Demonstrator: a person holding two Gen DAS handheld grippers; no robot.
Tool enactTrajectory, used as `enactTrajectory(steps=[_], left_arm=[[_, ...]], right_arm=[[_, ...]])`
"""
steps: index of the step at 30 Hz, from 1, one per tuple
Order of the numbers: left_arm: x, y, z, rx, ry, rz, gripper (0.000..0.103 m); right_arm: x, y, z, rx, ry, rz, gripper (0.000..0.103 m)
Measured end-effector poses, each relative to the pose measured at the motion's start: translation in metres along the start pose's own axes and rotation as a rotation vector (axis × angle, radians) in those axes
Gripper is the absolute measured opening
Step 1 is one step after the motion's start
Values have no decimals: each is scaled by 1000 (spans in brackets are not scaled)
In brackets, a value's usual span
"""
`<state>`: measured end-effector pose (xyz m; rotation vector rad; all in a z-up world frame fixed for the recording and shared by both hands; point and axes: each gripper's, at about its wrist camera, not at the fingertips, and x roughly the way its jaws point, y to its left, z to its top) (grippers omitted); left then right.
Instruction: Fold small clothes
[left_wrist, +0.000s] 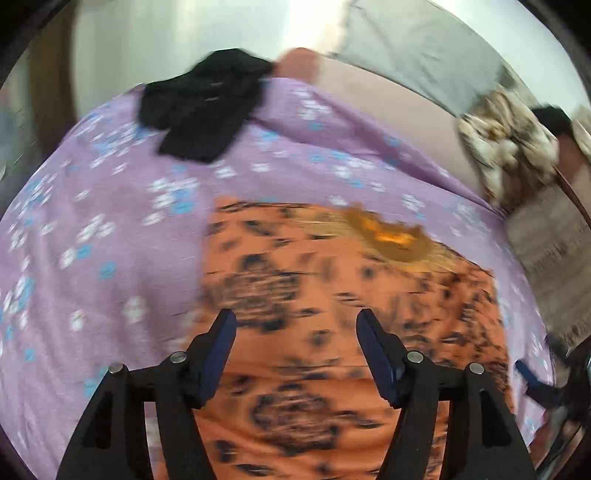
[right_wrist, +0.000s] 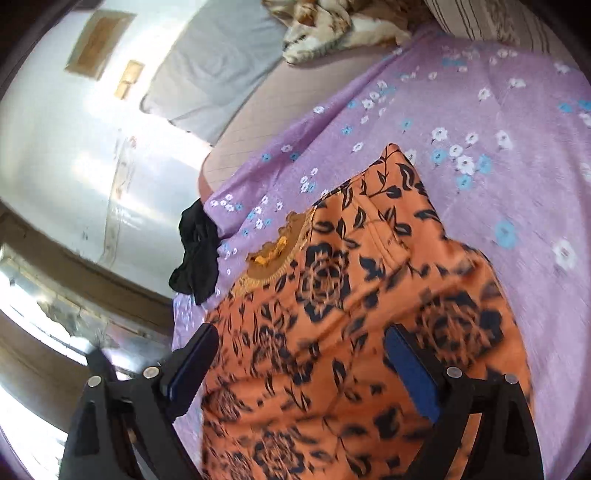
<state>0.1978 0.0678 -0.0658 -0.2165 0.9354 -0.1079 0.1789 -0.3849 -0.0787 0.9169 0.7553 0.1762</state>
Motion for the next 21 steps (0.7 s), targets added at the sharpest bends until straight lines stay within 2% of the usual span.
enactTrajectory(steps=[1,2,5,7,8,10,11,13,14,15,16,21], left_arm=[[2,15,-4,-33,12,3,68],[5,26,-6,-57,20,4,68],[19,43,-11,-114,38,5,68],[25,49,-18,-134,43,-3,68],[27,51,-19,-140,44,-7,68],[35,57,-20,-153,38,-13,68],[38,59,-20,-160,37,-14,68],[44,67,-22,-178,42,-21,68],[47,70,-23,-185,39,-29,68],[45,71,-25,-183,16,-39,68],[44,71,-26,-172,1,-40,68],[45,69,-26,-167,-10,-22,69]], right_arm=[[5,-2,9,3,1,-24,94],[14,-2,18,-4,1,-92,94],[41,3,38,-117,39,-266,92],[59,3,45,-174,96,-350,92],[70,0,48,-181,128,-409,85],[85,-10,48,-180,207,-441,67],[90,-9,48,-199,224,-472,53],[100,-4,45,-268,248,-547,40],[102,-1,45,-284,252,-563,27],[101,5,46,-307,248,-562,19],[97,12,45,-334,228,-569,18],[48,52,25,-472,39,-630,17]])
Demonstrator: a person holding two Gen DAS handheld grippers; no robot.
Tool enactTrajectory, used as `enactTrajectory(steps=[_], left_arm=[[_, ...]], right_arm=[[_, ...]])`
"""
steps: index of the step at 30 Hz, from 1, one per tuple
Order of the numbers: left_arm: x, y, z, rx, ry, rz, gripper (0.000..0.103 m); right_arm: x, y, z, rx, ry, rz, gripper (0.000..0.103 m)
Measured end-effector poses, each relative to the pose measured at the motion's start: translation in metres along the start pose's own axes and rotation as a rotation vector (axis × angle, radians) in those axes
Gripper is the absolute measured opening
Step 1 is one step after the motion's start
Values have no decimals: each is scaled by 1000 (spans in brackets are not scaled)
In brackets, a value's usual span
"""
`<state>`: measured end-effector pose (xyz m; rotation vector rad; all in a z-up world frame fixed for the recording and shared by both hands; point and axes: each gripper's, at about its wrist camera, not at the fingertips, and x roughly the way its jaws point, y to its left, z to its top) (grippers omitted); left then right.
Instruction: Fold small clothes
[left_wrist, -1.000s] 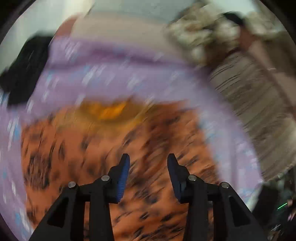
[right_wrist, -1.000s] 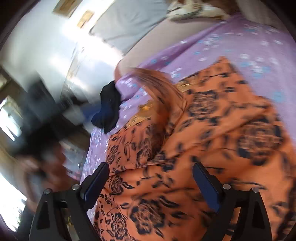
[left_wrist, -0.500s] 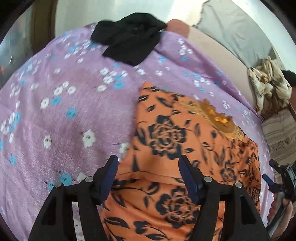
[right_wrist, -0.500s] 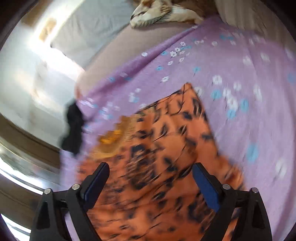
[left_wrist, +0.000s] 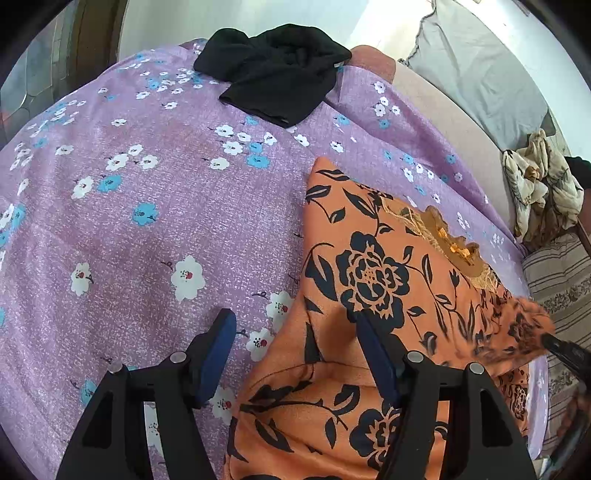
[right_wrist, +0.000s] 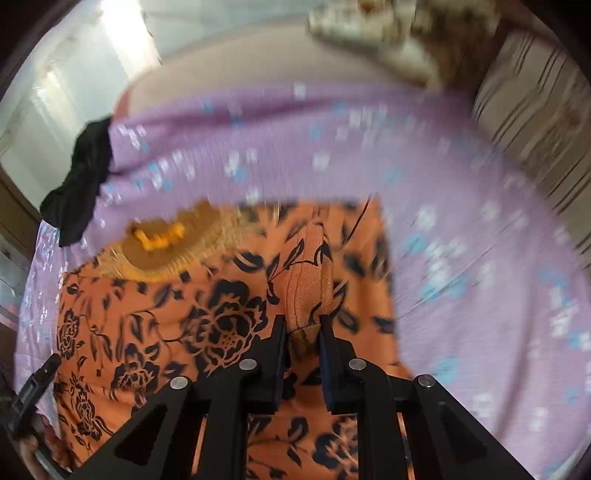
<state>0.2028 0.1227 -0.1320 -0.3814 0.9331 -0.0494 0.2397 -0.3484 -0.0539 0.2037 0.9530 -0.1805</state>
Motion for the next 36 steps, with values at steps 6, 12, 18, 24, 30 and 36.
enactTrajectory(steps=[6,12,18,24,30,36], left_arm=[[-18,-6,4,13,-74,14,69],[-1,-17,-1,104,-4,94,81],[10,-22,-6,163,11,140,82],[10,-20,-7,183,13,127,83],[14,-20,-4,171,15,123,84],[-16,-15,-17,145,-82,93,84]], right_arm=[[44,-24,-36,56,151,-12,64],[-4,-25,-8,98,-59,67,71],[62,-15,21,190,137,501,77],[90,-72,13,506,62,456,76],[30,-60,-27,310,63,376,76],[-39,-70,-96,268,67,406,76]])
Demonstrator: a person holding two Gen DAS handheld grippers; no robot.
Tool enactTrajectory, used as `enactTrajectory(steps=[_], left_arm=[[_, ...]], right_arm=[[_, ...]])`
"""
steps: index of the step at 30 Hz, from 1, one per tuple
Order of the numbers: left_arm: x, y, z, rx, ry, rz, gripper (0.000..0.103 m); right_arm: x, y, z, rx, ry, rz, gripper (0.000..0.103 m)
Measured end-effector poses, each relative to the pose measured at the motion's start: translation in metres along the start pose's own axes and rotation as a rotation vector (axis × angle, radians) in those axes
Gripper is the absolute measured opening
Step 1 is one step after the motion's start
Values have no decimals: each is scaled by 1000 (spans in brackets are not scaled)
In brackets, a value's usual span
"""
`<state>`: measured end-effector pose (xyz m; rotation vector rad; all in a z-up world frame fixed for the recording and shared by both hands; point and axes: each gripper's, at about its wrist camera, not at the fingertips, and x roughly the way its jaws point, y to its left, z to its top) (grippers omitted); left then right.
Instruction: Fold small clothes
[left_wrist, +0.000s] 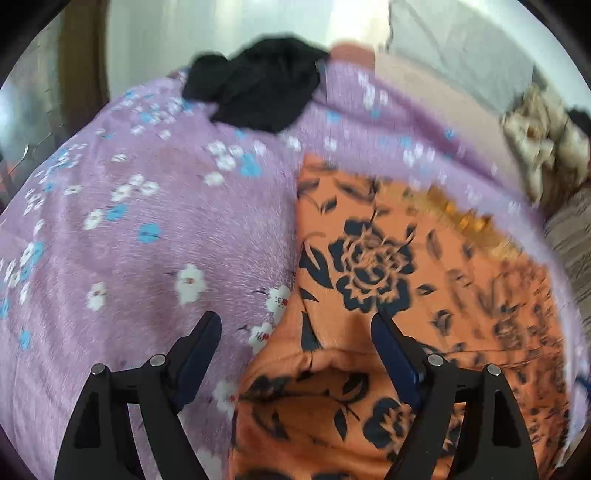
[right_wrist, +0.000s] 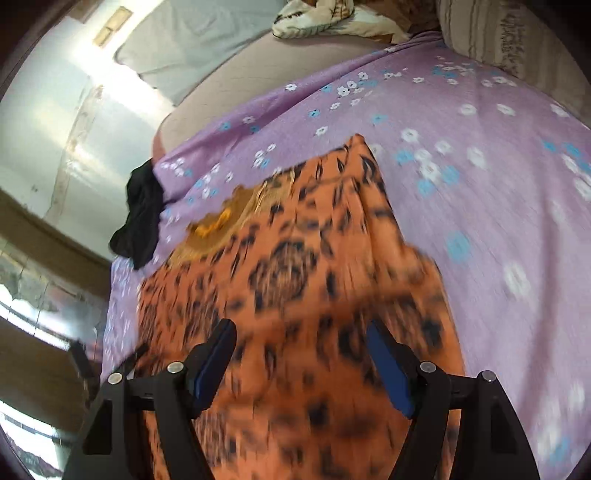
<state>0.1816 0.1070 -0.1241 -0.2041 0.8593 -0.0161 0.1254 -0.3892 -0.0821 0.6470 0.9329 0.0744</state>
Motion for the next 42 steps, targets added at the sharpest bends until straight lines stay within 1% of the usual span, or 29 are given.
enactTrajectory(steps=[1,2,3,5,7,8,10,12,13,16,17,21,22,25,26,27,28,29,30,32,33,35,36,37,38,39,40,41,42], left_arm=[[-14,4,-5,-7,-37,-8,84],[-25,6,-10,-6,-45,-10,84],[-36,8,-15,-1,-36,-17,84],[-60,17,-28,-9,17,-37,84],[-87,28,-46,-56,40,-63,84],[-103,34,-59,-73,44,-67,84],[-128,42,-82,-77,59,-66,84],[-146,49,-104,-77,84,-43,84],[-153,51,-114,-84,94,-30,84],[-162,55,-137,-109,146,14,84],[-162,53,-143,-105,156,15,84],[-152,46,-155,-104,211,38,84],[-148,44,-158,-112,233,46,84],[-144,45,-168,-141,262,54,84],[-143,47,-171,-157,270,66,84],[-142,48,-174,-165,276,69,84],[-140,48,-176,-159,289,70,84],[-137,46,-179,-136,309,81,84],[-135,45,-181,-123,320,87,84],[-132,43,-184,-111,335,85,83],[-132,44,-184,-123,331,65,83],[-133,43,-184,-139,325,40,72],[-134,44,-184,-144,322,35,64],[-133,44,-183,-144,322,37,60],[-133,45,-183,-145,323,39,59],[-133,45,-183,-150,322,37,58],[-133,46,-183,-157,322,33,58],[-133,46,-183,-165,322,28,58],[-133,50,-181,-168,323,24,58]], right_arm=[[-9,-1,-9,-20,13,-7,77],[-19,-3,-18,-56,29,-35,78],[-26,-5,-23,-84,40,-61,78],[-37,-16,-31,-138,75,-134,78],[-45,-35,-37,-125,124,-153,78],[-49,-44,-41,-113,142,-151,78],[-54,-59,-51,-90,181,-107,78],[-55,-64,-60,-67,223,-74,78],[-58,-64,-66,-65,229,-61,78],[-61,-56,-82,-79,236,-71,78],[-62,-50,-90,-85,232,-79,78],[-51,-35,-113,-68,231,-108,78],[-47,-32,-116,-68,236,-129,78],[-31,-30,-125,-78,260,-206,78],[-30,-31,-128,-79,253,-233,71],[-31,-32,-130,-85,242,-269,56],[-33,-35,-130,-77,235,-276,51],[-36,-38,-129,-58,233,-262,42],[-39,-42,-128,-42,235,-252,35],[-43,-50,-127,-16,241,-247,29],[-47,-57,-126,2,240,-254,29],[-55,-64,-125,19,234,-250,23],[-57,-64,-125,16,233,-249,23],[-59,-63,-125,3,226,-258,23],[-61,-62,-126,-1,211,-272,27],[-63,-62,-126,6,200,-285,28],[-63,-64,-127,26,201,-279,30],[-62,-64,-127,35,203,-268,43],[-62,-61,-127,25,202,-253,62]])
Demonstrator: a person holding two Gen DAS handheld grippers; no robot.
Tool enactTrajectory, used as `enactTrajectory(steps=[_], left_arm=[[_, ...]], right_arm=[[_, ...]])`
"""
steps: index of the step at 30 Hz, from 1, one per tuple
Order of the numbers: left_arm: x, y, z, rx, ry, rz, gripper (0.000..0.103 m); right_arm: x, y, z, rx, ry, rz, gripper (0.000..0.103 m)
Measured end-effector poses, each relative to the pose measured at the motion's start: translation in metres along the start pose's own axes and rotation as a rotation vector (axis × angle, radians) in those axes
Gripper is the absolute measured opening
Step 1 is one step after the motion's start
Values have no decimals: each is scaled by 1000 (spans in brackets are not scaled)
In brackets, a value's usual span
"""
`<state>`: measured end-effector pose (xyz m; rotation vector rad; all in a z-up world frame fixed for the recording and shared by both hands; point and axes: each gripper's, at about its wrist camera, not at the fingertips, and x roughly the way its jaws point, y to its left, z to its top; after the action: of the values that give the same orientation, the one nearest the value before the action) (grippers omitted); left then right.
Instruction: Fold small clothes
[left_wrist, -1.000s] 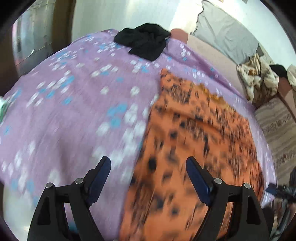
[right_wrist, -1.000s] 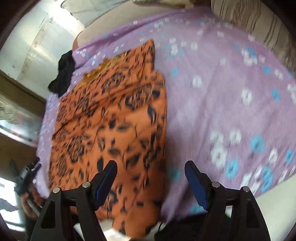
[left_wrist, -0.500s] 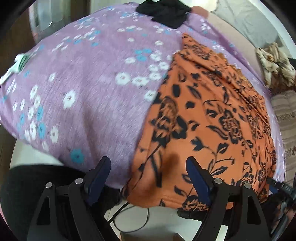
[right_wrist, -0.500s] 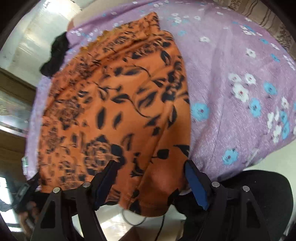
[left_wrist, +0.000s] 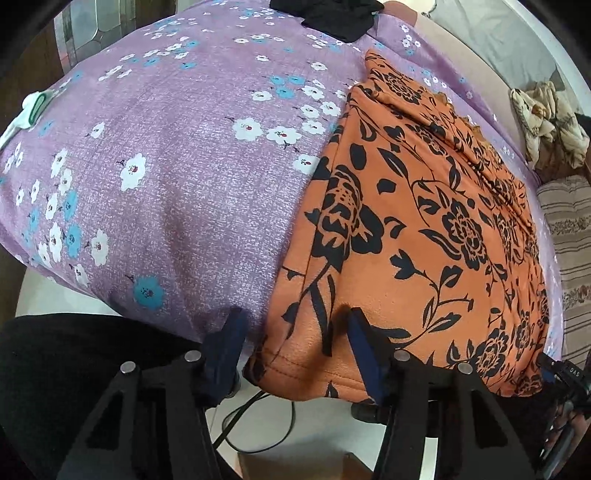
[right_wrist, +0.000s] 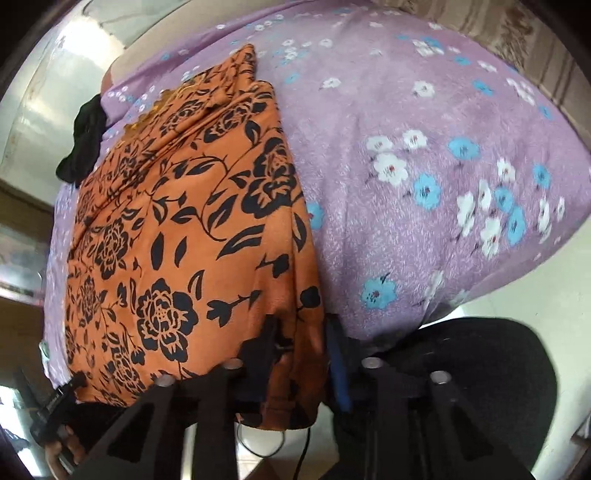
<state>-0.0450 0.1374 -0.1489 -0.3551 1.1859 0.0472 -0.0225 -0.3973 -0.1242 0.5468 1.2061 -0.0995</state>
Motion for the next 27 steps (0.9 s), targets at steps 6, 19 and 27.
enactTrajectory(steps=[6,19,27], left_arm=[[-2,14,2,-19,-12,-16,60],[-48,13,10,-18,-85,-139,8],[-16,10,7,-3,13,-66,8]], right_arm=[[4,17,-7,-73,15,-61,73],[-49,-25,0,114,-51,163,6],[-8,-30,3,180,45,273,6]])
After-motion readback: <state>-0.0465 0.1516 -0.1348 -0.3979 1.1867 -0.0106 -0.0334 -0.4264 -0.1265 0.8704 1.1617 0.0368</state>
